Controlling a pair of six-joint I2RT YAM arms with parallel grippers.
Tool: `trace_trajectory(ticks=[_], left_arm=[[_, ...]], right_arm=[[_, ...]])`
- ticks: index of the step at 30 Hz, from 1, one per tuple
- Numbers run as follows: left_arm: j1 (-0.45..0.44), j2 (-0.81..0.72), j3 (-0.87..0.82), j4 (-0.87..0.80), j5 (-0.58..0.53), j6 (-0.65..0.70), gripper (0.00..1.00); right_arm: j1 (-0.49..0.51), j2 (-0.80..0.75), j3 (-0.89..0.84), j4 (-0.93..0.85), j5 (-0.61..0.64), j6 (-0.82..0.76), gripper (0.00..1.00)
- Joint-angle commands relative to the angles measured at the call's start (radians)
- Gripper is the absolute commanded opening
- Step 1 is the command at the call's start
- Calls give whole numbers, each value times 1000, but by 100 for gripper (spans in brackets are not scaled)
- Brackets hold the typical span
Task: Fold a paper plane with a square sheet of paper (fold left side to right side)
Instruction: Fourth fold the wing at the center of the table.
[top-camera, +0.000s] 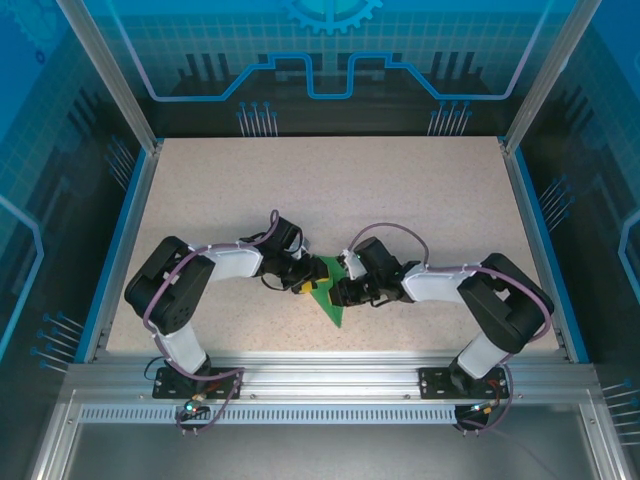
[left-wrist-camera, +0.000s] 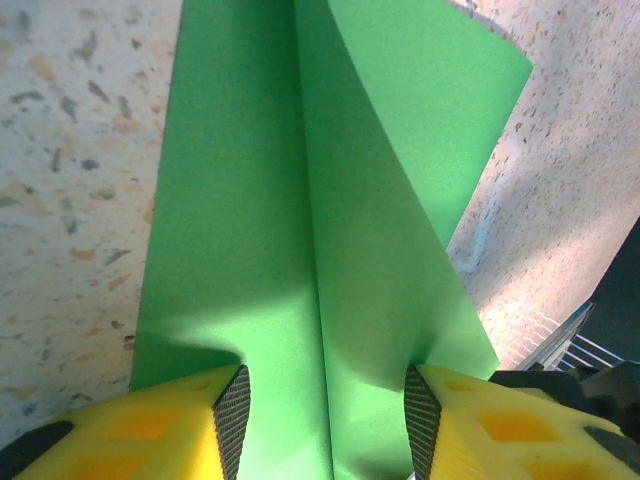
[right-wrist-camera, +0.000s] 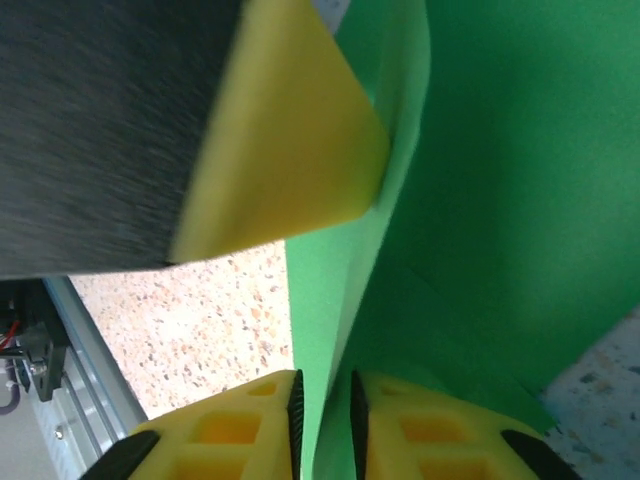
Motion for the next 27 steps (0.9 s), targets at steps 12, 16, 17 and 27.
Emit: trace_trajectory(ticks=[12,16,17,27], left_arm=[[-5,40,-7,-54,-28,-1,48],[-6,40,-7,-51,-26,-3,48],[-6,40,-8,-50,-26,-2,48],[-6,43,-9,-47,-25,-4,48]], right_arm=[[-129,-115,-42,43,-87,61,31],[-129,-77,-30,76,-89,93,31],[-130,-69,-31,93,-92,104,31],[-131,16,-3,152,-130,132,31]])
